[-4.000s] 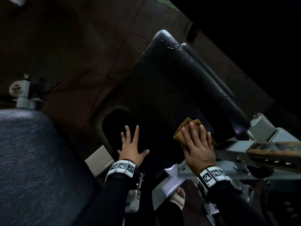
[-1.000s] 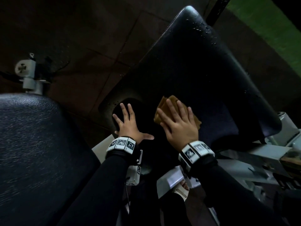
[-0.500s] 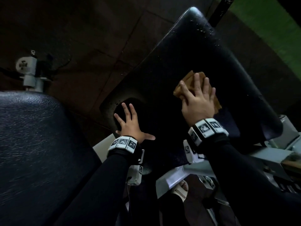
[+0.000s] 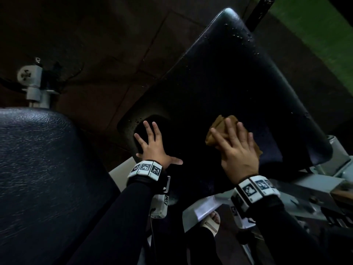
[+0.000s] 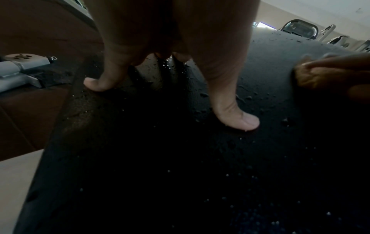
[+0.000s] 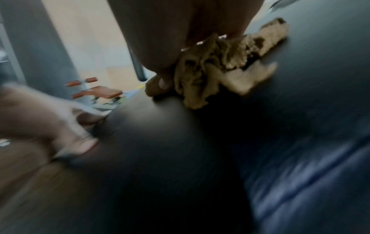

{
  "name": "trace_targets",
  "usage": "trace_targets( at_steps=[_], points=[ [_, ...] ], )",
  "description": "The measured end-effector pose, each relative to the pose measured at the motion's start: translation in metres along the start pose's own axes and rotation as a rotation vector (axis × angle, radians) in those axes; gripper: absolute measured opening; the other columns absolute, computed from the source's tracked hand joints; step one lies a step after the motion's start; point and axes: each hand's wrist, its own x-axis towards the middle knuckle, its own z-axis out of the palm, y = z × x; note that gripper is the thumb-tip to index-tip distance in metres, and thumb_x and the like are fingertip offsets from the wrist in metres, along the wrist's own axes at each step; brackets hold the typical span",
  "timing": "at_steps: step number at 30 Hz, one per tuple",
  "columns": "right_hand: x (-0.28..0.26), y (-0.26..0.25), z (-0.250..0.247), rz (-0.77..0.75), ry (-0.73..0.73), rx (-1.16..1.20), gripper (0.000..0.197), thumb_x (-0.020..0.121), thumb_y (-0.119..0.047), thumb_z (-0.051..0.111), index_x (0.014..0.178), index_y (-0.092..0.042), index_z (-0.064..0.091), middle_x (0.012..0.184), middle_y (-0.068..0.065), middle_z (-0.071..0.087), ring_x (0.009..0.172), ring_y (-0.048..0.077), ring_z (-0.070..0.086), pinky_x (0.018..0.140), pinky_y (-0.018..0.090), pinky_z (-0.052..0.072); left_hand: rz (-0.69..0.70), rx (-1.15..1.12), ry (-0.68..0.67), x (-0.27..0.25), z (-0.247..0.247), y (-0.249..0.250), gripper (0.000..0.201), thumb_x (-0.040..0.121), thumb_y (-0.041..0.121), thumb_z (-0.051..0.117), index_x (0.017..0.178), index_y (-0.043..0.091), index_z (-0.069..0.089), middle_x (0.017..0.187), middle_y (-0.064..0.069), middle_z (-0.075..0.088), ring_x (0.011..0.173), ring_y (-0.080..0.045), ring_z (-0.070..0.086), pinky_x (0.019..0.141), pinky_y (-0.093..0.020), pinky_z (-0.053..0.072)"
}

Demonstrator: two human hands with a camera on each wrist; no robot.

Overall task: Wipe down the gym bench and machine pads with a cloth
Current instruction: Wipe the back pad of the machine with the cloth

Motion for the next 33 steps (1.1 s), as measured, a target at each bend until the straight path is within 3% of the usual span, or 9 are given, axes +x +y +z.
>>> trace_targets(
  at_steps=[5, 11, 13, 16, 20, 22, 27, 33],
  points=[
    [0.048, -0.001, -0.022, 0.182, 0.052, 0.067, 0.056, 0.092, -0.031, 0.051, 0.143, -0.040, 0.032, 0.158, -0.001, 0.008, 0.146, 0.031, 0.002, 0.117, 0.050, 0.002, -0.001, -0.002, 0.006, 0.000, 0.000, 0.001, 0.150, 0.053, 0.051, 0.086, 0.137, 0.031, -0.037, 0.127, 0.015, -0.057, 0.134, -0.038, -0.036, 0.103, -0.074, 0.014],
    [0.092, -0.040, -0.011, 0.099, 0.039, 0.053, 0.053, 0.094, -0.033, 0.046, 0.144, -0.040, 0.030, 0.159, -0.001, 0.002, 0.146, 0.029, -0.004, 0.115, 0.048, -0.007, 0.004, -0.011, 0.009, 0.002, 0.001, 0.000, 0.150, 0.053, 0.050, 0.086, 0.139, 0.030, -0.035, 0.127, 0.015, -0.057, 0.134, -0.039, -0.036, 0.103, -0.075, 0.012],
    [0.082, -0.049, -0.003, -0.012, 0.010, 0.047, 0.053, 0.093, -0.032, 0.048, 0.143, -0.039, 0.033, 0.159, 0.000, 0.006, 0.146, 0.028, -0.002, 0.115, 0.047, -0.005, 0.006, -0.012, 0.015, 0.002, 0.003, 0.000, 0.150, 0.052, 0.051, 0.086, 0.139, 0.030, -0.035, 0.130, 0.014, -0.056, 0.135, -0.039, -0.035, 0.102, -0.075, 0.012],
    [0.054, -0.050, 0.007, -0.142, -0.022, 0.027, 0.053, 0.090, -0.028, 0.055, 0.140, -0.036, 0.040, 0.156, 0.001, 0.018, 0.145, 0.029, 0.011, 0.116, 0.048, 0.008, 0.003, -0.014, 0.029, 0.004, 0.005, -0.002, 0.151, 0.052, 0.052, 0.086, 0.140, 0.030, -0.034, 0.133, 0.014, -0.055, 0.135, -0.039, -0.035, 0.102, -0.075, 0.013],
    [0.031, -0.025, 0.003, -0.102, -0.077, 0.017, 0.056, 0.087, -0.029, 0.057, 0.140, -0.038, 0.039, 0.156, -0.002, 0.019, 0.143, 0.023, 0.007, 0.115, 0.047, 0.012, 0.005, -0.018, 0.025, 0.008, 0.006, -0.004, 0.152, 0.050, 0.053, 0.086, 0.136, 0.031, -0.038, 0.124, 0.017, -0.061, 0.133, -0.039, -0.037, 0.101, -0.075, 0.011],
    [0.037, -0.015, -0.007, -0.022, -0.077, 0.024, 0.056, 0.088, -0.032, 0.054, 0.141, -0.039, 0.038, 0.156, -0.002, 0.017, 0.145, 0.027, 0.009, 0.115, 0.049, 0.011, -0.002, -0.014, 0.020, 0.010, 0.006, -0.004, 0.153, 0.050, 0.052, 0.086, 0.135, 0.031, -0.039, 0.123, 0.016, -0.062, 0.132, -0.039, -0.038, 0.101, -0.074, 0.011],
    [0.101, -0.018, -0.037, 0.183, -0.057, 0.053, 0.056, 0.093, -0.037, 0.047, 0.144, -0.045, 0.025, 0.159, -0.003, 0.001, 0.146, 0.029, -0.002, 0.117, 0.048, 0.003, 0.002, -0.015, 0.028, 0.011, 0.008, -0.005, 0.154, 0.049, 0.053, 0.086, 0.132, 0.030, -0.042, 0.124, 0.014, -0.063, 0.132, -0.041, -0.038, 0.100, -0.074, 0.014],
    [0.191, -0.052, -0.050, 0.155, -0.094, 0.025, 0.056, 0.095, -0.043, 0.039, 0.146, -0.046, 0.017, 0.159, -0.002, -0.010, 0.145, 0.029, -0.012, 0.117, 0.050, -0.005, -0.001, -0.030, 0.022, 0.014, 0.009, -0.005, 0.153, 0.049, 0.051, 0.087, 0.128, 0.030, -0.043, 0.132, 0.010, -0.058, 0.130, -0.041, -0.040, 0.098, -0.077, 0.013]
  ],
)
